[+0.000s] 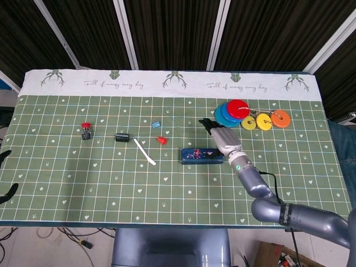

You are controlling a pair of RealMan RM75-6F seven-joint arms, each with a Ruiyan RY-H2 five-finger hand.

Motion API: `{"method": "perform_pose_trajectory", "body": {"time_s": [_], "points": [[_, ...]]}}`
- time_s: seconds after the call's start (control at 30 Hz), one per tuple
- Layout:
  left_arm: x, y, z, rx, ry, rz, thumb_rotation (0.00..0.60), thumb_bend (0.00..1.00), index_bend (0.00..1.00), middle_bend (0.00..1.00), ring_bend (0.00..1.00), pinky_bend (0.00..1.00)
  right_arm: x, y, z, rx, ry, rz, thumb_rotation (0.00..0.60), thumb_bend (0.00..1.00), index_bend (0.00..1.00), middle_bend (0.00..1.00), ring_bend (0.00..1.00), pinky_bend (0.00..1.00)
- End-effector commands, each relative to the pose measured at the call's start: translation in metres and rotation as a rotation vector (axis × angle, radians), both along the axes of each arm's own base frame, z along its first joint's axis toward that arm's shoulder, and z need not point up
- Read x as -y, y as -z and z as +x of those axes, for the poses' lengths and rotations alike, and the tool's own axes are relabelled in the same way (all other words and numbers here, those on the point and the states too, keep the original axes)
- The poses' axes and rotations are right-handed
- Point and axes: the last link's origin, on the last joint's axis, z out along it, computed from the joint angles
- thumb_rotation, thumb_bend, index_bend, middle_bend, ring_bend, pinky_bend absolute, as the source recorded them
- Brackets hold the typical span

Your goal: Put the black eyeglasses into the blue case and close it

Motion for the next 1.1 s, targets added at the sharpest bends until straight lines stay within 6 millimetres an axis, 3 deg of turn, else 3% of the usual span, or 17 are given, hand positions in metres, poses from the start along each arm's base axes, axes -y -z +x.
{"method": "perform_pose_trajectory", "body": {"time_s": [0.03, 0.4, 0.63, 0.87, 1.1], "points": [[0.0, 0.0, 0.0, 0.001, 0.002, 0.002, 0.6, 0.27, 0.12, 0.0, 0.0, 0.0, -0.049, -0.037, -0.021, -0.009, -0.093, -0.114, 0.6, 0.29, 0.0, 0.02, 0.09, 0.18], [0.002, 0.003, 0.003, -0.003, 0.017, -0.004, 0.6, 0.27, 0.09, 0.0, 0.0, 0.0, -0.166, -0.111, -0.102, -0.04, -0.026, -0.238, 0.6, 0.25, 0.0, 0.02, 0.09, 0.18], [0.002, 0.004, 0.004, -0.007, 0.031, 0.003, 0.6, 0.27, 0.08, 0.0, 0.0, 0.0, -0.219, -0.124, -0.143, -0.118, -0.008, -0.404, 0.6, 0.25, 0.0, 0.02, 0.09, 0.18], [0.002, 0.003, 0.004, -0.01, 0.044, 0.009, 0.6, 0.27, 0.08, 0.0, 0.0, 0.0, -0.237, -0.122, -0.16, -0.178, 0.011, -0.539, 0.6, 0.25, 0.0, 0.02, 0.08, 0.18], [-0.001, 0.005, 0.006, -0.012, 0.052, 0.003, 0.6, 0.27, 0.08, 0.0, 0.0, 0.0, -0.239, -0.128, -0.16, -0.204, 0.009, -0.632, 0.6, 0.25, 0.0, 0.02, 0.08, 0.18]]}}
